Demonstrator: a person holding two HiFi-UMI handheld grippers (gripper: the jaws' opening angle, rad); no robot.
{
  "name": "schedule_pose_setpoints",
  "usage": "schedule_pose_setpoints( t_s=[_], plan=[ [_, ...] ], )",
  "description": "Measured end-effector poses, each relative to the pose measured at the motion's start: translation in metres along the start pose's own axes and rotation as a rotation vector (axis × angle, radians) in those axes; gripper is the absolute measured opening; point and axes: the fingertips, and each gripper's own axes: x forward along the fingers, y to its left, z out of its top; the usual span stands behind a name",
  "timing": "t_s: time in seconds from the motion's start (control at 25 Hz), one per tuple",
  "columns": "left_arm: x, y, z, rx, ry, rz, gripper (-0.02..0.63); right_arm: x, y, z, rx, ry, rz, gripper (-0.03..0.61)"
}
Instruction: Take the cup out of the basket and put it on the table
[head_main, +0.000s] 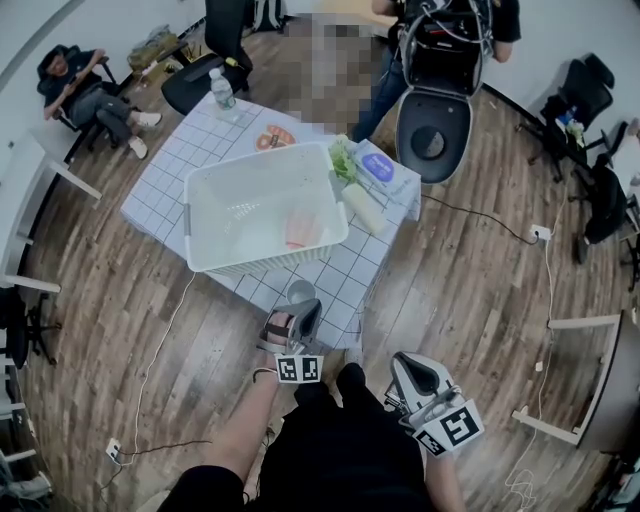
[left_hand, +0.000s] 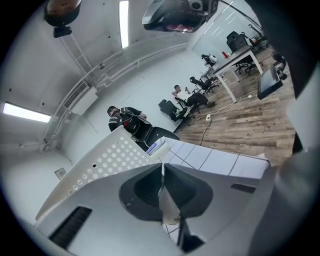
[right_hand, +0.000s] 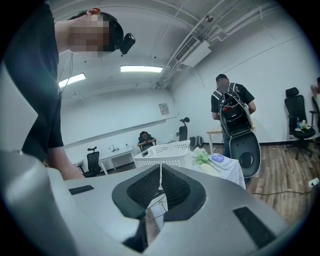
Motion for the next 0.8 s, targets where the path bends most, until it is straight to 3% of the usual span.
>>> schedule_pose_setpoints(
  t_s=[0.16,0.24,0.32,0.8],
  plan=[
    [-0.002,-0.006,-0.004,-0.004,0.012,-0.007,0.033,0.001,-0.001,-0.003,0.007,0.010,0.005,0.026],
    [-0.003,-0.010,-0.003,-0.023,0.005,-0.032,0.179,0.001,-0.001,-0.004,0.009,0.009,0.009,0.026],
    [-0.005,-0.009,-0.001,-0.026,-0.006,-0.038,0.247,0.001,-0.001,-0.004,0.009,0.009,0.011,0.026],
    [-0.013,-0.003,0.007,-0.016,-0.017,-0.015,0.252,0.000,0.004,-0.004,0.001,0.002,0.025,0.026]
  ],
)
